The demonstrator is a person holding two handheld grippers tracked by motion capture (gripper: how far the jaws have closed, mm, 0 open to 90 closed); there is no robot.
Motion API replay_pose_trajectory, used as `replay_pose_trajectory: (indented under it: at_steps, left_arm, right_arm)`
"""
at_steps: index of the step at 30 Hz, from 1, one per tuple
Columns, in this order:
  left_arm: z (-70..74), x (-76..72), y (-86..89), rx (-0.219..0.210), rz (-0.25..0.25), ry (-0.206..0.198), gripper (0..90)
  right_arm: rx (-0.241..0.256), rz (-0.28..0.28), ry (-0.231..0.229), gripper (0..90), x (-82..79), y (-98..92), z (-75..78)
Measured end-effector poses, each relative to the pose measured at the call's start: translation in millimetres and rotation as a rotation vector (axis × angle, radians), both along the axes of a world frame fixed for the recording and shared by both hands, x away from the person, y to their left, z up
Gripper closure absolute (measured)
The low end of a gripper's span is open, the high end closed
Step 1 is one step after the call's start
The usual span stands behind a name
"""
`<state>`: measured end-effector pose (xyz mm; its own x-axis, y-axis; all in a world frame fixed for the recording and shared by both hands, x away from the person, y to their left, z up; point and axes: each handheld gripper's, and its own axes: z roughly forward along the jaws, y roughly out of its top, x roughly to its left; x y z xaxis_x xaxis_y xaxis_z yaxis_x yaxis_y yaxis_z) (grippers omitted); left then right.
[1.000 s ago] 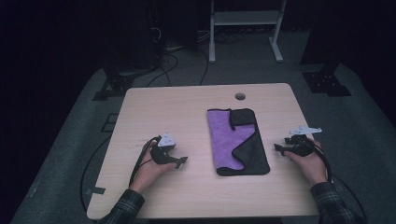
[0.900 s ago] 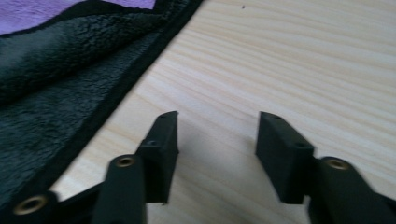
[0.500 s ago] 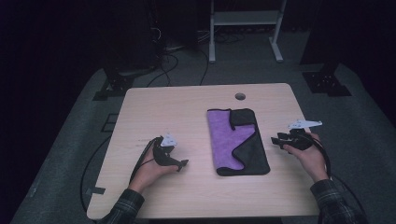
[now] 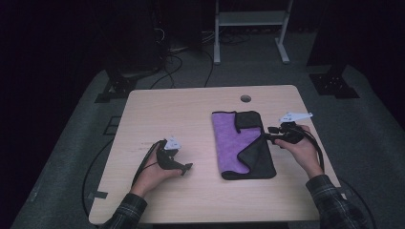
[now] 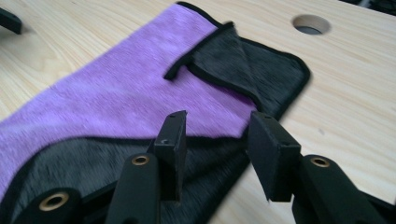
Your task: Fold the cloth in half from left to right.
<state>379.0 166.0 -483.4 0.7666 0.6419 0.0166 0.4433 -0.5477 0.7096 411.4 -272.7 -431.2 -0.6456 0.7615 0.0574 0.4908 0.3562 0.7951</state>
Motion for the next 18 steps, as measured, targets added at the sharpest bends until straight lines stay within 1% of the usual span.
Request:
replay_pose_trajectory:
  at_steps: [7, 10, 11, 13, 18]
  left_arm:
    - [0.0, 0.0, 0.0, 0.0, 0.001, 0.0, 0.0]
    - [0.0, 0.0, 0.0, 0.0, 0.001, 0.0, 0.0]
    - [0.0, -0.1, 0.0, 0.0, 0.001, 0.0, 0.0]
    - [0.0, 0.0, 0.0, 0.0, 0.001, 0.0, 0.0]
    - [0.0, 0.0, 0.0, 0.0, 0.001, 0.0, 0.0]
  right_arm:
    - [-0.003, 0.047, 0.0, 56.7, 12.9, 28.8, -0.6]
    - [-0.003, 0.059, 0.0, 56.7, 17.4, 38.6, -1.1]
    - [0.006, 0.058, -0.001, 56.5, 19.1, 41.4, -1.6]
    - [-0.003, 0.062, 0.007, 56.4, 23.1, 47.5, -3.2]
    - [0.01, 0.07, 0.015, 56.8, 33.5, 60.9, -7.5]
